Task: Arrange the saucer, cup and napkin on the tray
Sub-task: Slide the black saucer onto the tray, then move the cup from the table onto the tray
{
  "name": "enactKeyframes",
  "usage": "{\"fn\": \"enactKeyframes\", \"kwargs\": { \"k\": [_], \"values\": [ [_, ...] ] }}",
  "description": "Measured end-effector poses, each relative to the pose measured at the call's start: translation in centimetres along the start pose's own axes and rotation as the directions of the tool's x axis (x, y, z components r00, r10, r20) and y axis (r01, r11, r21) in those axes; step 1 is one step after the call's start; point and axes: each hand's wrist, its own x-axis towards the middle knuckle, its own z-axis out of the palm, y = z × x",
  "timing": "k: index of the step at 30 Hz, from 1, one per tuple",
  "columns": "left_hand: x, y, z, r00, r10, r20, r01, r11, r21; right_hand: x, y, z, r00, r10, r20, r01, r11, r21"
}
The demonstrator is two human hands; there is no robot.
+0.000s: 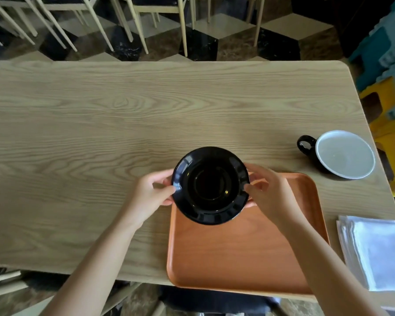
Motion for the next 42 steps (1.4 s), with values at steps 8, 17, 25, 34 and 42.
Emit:
{"fn": "enactKeyframes", "kwargs": {
  "k": [8,17,25,34,42],
  "values": [
    [-2.0,-2.7,-0.1,0.998,0.039,0.050,-0.049,0.973,0.225,-3.2,2.2,1.2,0.996,0.085,-0.025,-0.084,0.996,0.026],
    [-2.1,-2.8,0.7,0.993,0.090,-0.074,-0.056,0.928,0.369,-3.2,1.9,1.9,0.996,0.088,-0.008,-0.088,0.994,0.058],
    [-1.7,-3.3,0.1,0.999,-0.004,-0.049,0.016,0.968,0.251,-3.4,1.5,1.4,0.997,0.064,0.039,-0.062,0.997,-0.038],
    [-1.5,1.9,-0.1,0.999,-0.025,0.046,-0.018,0.659,0.752,-3.1,-1.5,-4.2,0.927,0.116,0.357,0.070,0.880,-0.469],
    [0.1,9.8,10.1,0.818,0.537,0.206,-0.498,0.482,0.721,-2.9,-1.9,-12.8,0.957,-0.269,-0.110,0.125,0.724,-0.679]
  ]
}}
